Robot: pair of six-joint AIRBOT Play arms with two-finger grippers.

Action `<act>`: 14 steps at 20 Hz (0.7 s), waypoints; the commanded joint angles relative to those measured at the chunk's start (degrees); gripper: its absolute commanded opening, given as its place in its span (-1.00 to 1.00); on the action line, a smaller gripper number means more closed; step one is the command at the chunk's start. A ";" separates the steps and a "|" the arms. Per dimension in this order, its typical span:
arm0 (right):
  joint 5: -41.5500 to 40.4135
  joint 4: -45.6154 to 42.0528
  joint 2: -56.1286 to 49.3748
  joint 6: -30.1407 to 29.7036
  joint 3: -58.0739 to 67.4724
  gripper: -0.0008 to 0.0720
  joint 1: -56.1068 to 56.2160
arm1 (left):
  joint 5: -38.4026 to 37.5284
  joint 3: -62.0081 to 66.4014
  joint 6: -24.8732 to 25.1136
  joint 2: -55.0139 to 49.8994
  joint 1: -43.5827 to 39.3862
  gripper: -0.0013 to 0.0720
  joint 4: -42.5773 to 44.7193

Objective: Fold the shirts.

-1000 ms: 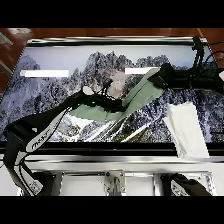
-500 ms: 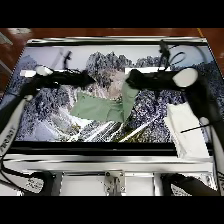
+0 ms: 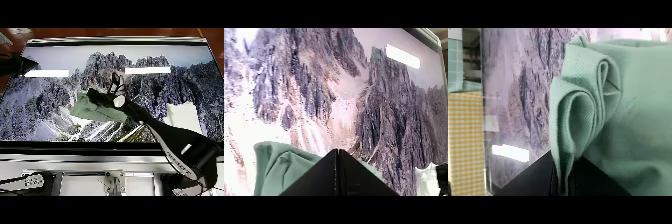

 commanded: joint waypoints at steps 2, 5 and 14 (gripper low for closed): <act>-3.37 6.34 -7.30 -0.63 6.80 -0.78 4.00 | -1.73 -0.02 1.25 1.01 2.29 -0.84 0.02; -2.51 8.13 -10.25 0.28 11.21 -0.63 4.00 | -1.60 -0.02 1.88 1.01 1.55 -0.84 0.02; 20.55 -2.69 -6.45 -3.30 12.44 0.58 -6.64 | -1.75 -0.02 1.86 1.01 1.53 -0.84 0.02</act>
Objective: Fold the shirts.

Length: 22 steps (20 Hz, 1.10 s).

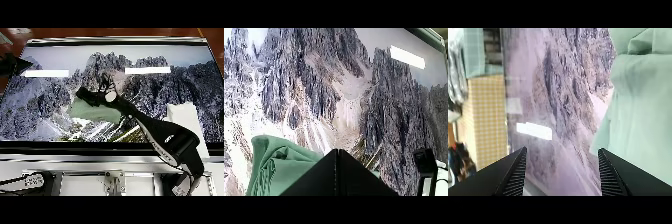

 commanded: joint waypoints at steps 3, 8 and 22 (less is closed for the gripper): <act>29.24 -24.68 6.71 6.08 0.31 0.58 -14.86 | -0.15 -0.02 0.09 0.04 0.04 -0.84 0.00; 55.43 -42.82 8.92 13.22 -3.96 0.89 -24.72 | -0.33 -0.02 0.90 0.07 0.04 -0.84 0.04; 23.69 -17.92 1.84 6.29 -13.14 -0.66 -18.12 | -1.18 -0.02 1.60 0.07 0.04 -0.84 -0.02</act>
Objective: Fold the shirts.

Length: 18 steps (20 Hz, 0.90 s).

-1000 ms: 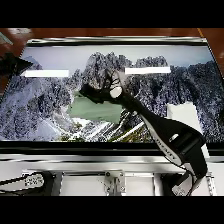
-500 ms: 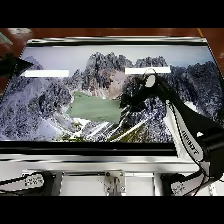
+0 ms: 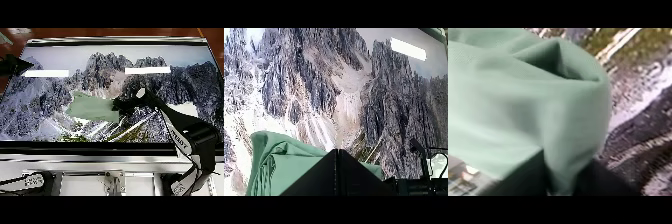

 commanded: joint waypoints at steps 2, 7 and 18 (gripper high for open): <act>-1.64 4.48 2.67 -6.62 -0.20 -0.78 -0.96 | -0.22 -0.02 0.00 0.04 0.02 -0.84 -0.17; 0.07 3.30 19.23 -12.07 -0.20 -0.78 -9.60 | -1.42 -0.02 0.04 0.04 0.04 -0.84 -0.22; 15.06 -14.51 42.45 -0.24 -0.20 -0.78 -46.90 | -3.98 -0.02 0.02 0.04 0.02 -0.84 -0.24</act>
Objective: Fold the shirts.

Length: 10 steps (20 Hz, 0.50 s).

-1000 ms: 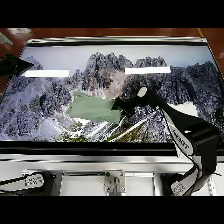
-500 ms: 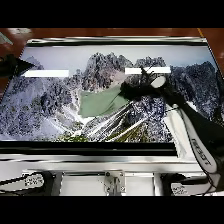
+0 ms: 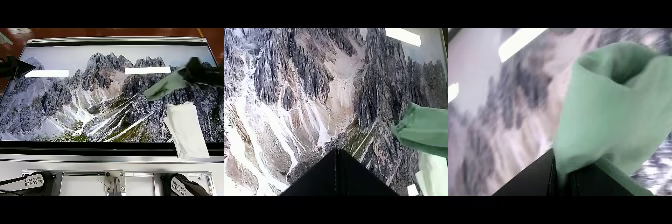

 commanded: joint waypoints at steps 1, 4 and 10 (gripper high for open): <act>6.73 -8.41 4.20 3.19 -0.02 -0.78 -11.45 | -0.37 -0.02 0.02 0.04 0.02 -0.84 0.02; 12.55 -14.12 4.13 3.19 -0.04 -0.78 -17.35 | -0.37 -0.02 0.02 0.04 0.02 -0.84 0.04; 20.83 -20.33 4.13 3.37 -0.04 -0.78 -20.24 | -0.37 -0.02 0.04 0.04 0.02 -0.84 0.04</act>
